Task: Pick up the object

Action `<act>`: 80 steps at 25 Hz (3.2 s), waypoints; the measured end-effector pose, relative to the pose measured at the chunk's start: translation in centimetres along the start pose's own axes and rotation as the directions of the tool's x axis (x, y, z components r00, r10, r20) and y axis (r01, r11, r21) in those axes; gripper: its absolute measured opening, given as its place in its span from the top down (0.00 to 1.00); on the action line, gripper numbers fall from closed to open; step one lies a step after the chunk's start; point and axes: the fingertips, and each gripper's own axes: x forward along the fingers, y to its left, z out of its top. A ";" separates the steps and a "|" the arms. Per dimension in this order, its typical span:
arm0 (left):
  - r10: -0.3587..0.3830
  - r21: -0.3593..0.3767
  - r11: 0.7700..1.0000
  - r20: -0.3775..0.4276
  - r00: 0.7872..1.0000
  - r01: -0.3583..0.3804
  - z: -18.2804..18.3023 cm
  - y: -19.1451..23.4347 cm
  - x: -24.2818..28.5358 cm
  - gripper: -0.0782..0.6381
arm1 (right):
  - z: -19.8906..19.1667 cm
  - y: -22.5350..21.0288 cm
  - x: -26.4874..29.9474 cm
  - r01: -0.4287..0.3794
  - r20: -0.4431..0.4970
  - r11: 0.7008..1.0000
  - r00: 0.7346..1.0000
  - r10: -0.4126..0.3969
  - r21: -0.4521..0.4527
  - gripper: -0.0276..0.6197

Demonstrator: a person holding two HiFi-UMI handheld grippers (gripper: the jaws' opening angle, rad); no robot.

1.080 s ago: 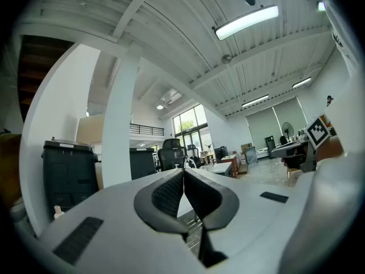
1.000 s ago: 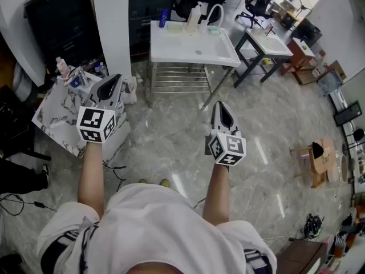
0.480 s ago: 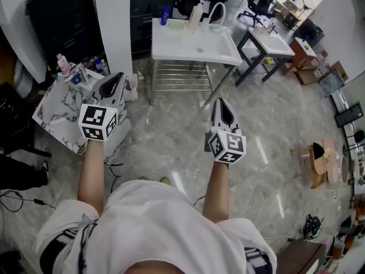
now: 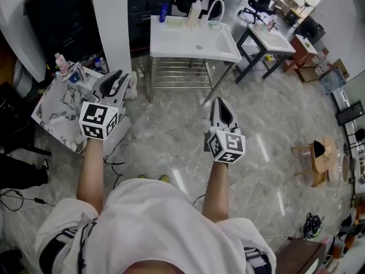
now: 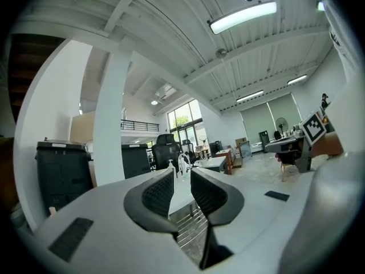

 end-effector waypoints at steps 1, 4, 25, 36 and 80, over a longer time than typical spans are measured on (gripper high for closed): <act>0.002 0.011 1.000 -0.002 1.000 -0.002 0.0 -0.3 0.1 0.77 | 0.0 -0.3 -0.1 -0.001 0.001 1.000 1.000 0.001 0.004 0.95; 0.001 0.007 1.000 -0.001 1.000 -0.001 0.2 -0.8 0.6 0.77 | 0.1 -1.0 -0.1 -0.011 0.005 1.000 1.000 0.011 0.013 0.95; 0.027 -0.023 0.999 -0.047 0.999 -0.028 -1.0 -4.9 6.2 0.77 | -2.3 -6.9 2.6 -0.054 -0.038 0.998 0.998 0.053 -0.021 0.95; 0.003 -0.029 1.000 -0.066 0.998 -0.005 -2.8 -1.4 14.3 0.77 | -3.4 -9.6 11.3 -0.058 -0.041 0.998 0.997 0.058 0.016 0.95; -0.098 -0.095 0.992 -0.136 0.986 0.086 -10.4 18.5 52.2 0.77 | -5.6 -20.0 52.4 0.009 -0.088 1.000 0.996 -0.007 0.030 0.95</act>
